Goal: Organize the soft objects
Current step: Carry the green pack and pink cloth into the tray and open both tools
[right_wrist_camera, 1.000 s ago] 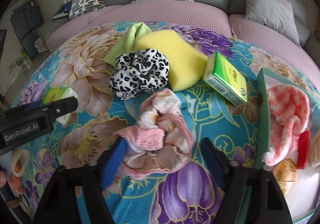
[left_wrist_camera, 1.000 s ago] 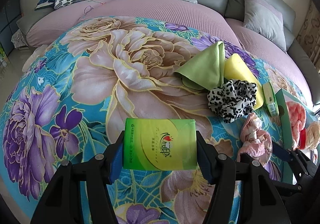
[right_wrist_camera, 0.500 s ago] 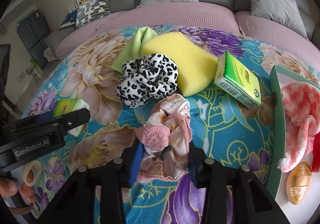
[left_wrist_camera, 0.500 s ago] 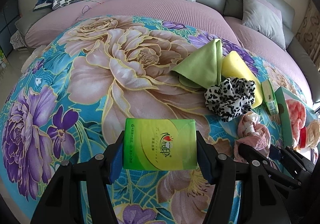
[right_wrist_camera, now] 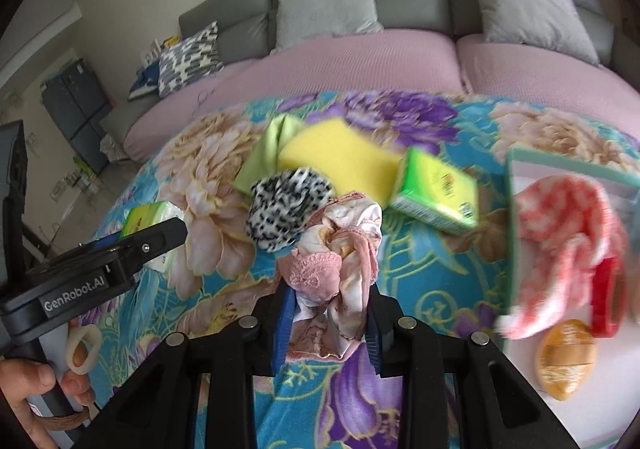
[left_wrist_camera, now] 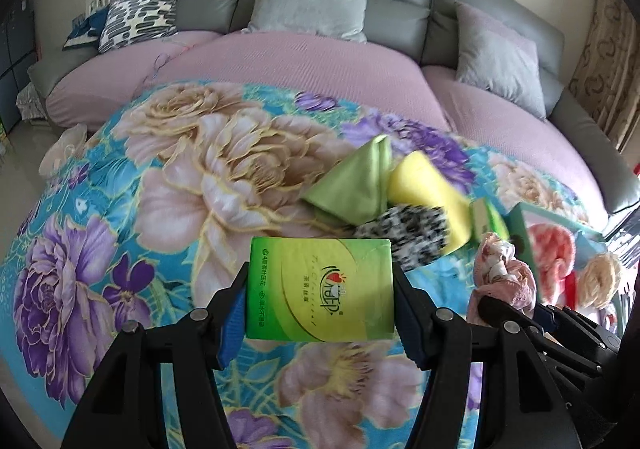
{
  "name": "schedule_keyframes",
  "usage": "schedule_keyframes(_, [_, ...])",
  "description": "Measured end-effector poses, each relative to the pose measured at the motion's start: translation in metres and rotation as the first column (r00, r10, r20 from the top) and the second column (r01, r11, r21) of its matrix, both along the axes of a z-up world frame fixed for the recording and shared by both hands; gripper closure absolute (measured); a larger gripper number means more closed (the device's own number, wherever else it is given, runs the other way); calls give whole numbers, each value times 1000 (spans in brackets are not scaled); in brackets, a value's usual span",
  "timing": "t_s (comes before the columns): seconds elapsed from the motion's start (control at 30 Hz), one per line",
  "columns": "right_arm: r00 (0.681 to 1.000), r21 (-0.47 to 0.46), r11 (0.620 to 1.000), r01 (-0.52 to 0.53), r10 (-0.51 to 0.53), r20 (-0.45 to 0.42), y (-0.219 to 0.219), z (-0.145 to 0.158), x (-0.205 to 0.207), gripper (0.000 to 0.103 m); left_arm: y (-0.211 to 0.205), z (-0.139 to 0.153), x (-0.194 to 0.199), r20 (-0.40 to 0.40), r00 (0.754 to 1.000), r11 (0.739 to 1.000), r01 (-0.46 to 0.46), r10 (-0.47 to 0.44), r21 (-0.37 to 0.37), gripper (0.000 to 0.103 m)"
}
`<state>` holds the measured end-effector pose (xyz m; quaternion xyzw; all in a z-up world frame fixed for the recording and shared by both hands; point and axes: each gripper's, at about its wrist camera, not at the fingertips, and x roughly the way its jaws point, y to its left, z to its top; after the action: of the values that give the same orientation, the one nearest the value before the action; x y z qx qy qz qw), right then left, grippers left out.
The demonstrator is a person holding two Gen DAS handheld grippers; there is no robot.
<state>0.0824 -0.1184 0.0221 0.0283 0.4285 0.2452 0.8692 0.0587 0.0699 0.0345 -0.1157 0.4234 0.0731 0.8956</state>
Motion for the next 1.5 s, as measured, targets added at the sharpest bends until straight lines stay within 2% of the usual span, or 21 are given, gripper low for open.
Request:
schedule_keyframes(0.27, [991, 12, 992, 123, -123, 51, -52, 22, -1, 71, -58, 14, 15, 34, 991, 992, 126, -127, 8, 38])
schedule_keyframes(0.5, [962, -10, 964, 266, -265, 70, -114, 30, -5, 71, -116, 22, 24, 49, 969, 970, 243, -244, 19, 38])
schedule_keyframes(0.7, [922, -32, 923, 385, -382, 72, -171, 34, -14, 71, -167, 25, 26, 47, 938, 939, 341, -343, 33, 38])
schedule_keyframes(0.9, [877, -33, 878, 478, -475, 67, -218, 35, -24, 71, -218, 21, 23, 31, 895, 895, 444, -446, 47, 38])
schedule_keyframes(1.0, [862, -47, 861, 506, -502, 70, -235, 35, -29, 71, -242, 14, 21, 3, 871, 870, 490, -491, 59, 38])
schedule_keyframes(1.23, [837, -66, 835, 547, -544, 50, -263, 30, -37, 70, -274, 1, 19, -53, 840, 837, 543, -540, 73, 38])
schedule_keyframes(1.5, [850, -68, 848, 526, -527, 10, -262, 19, -32, 70, -295, -7, 17, -84, 813, 809, 582, -577, 77, 38])
